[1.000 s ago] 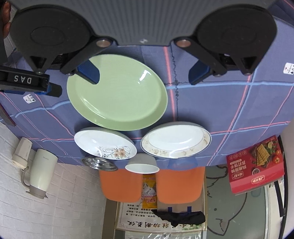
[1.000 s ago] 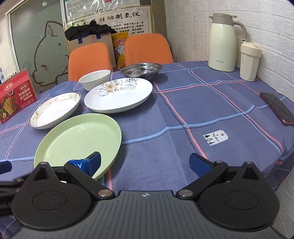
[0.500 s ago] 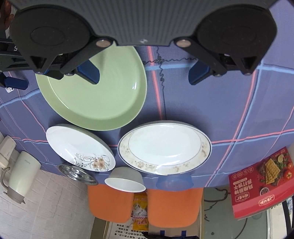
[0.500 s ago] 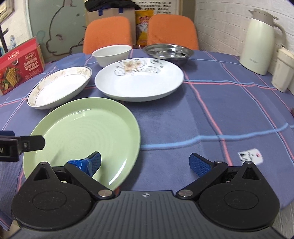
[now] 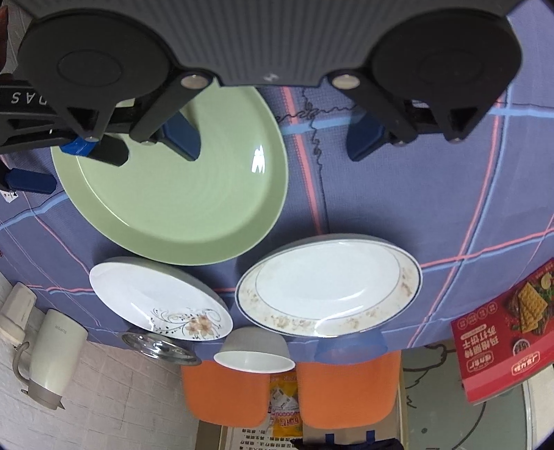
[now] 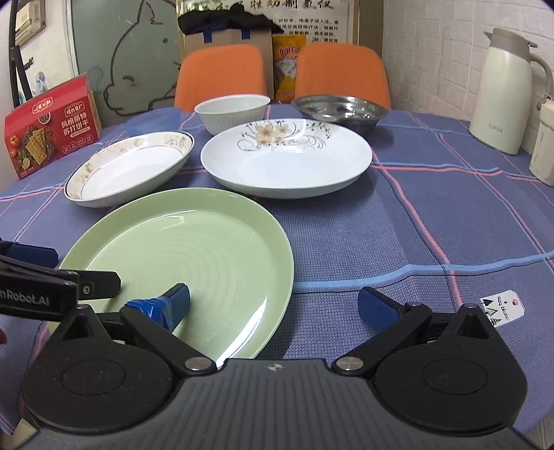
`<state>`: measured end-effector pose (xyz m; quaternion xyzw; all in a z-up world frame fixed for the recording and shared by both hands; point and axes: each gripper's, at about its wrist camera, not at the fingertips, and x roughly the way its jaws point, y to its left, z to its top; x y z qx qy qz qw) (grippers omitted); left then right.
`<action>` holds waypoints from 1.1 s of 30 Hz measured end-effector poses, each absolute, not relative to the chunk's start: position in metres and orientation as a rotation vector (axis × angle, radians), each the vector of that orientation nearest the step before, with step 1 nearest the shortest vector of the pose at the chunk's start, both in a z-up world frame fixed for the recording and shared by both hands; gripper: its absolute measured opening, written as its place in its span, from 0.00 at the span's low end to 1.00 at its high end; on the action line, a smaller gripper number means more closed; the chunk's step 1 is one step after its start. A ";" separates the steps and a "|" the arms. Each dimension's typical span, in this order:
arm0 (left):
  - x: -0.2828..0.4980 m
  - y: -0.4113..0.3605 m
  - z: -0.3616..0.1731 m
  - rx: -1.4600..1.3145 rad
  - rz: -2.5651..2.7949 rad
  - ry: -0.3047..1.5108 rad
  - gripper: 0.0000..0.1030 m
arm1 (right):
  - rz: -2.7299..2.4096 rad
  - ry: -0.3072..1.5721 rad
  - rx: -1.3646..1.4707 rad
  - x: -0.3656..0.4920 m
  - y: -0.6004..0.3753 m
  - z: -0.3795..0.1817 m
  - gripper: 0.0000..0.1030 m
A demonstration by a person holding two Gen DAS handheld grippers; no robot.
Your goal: Organize plates and bowls
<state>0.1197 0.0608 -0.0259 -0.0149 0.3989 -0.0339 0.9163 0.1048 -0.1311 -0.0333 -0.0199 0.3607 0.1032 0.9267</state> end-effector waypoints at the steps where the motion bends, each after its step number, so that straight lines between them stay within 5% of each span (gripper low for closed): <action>1: 0.120 0.061 -0.025 -0.035 -0.062 0.815 0.81 | 0.224 0.756 -0.042 0.106 -0.129 -0.032 0.88; 6: 0.119 0.059 -0.023 -0.022 -0.090 0.807 0.67 | 0.313 0.715 -0.075 0.099 -0.118 -0.036 0.86; 8: 0.116 0.055 -0.021 -0.022 -0.120 0.797 0.45 | 0.323 0.707 -0.074 0.099 -0.119 -0.036 0.85; 11: 0.118 0.048 -0.019 -0.034 -0.117 0.800 0.29 | 0.348 0.690 -0.065 0.098 -0.112 -0.037 0.83; 33: 0.068 0.136 -0.011 -0.120 0.074 0.839 0.29 | 0.498 0.658 -0.030 0.066 -0.031 -0.029 0.84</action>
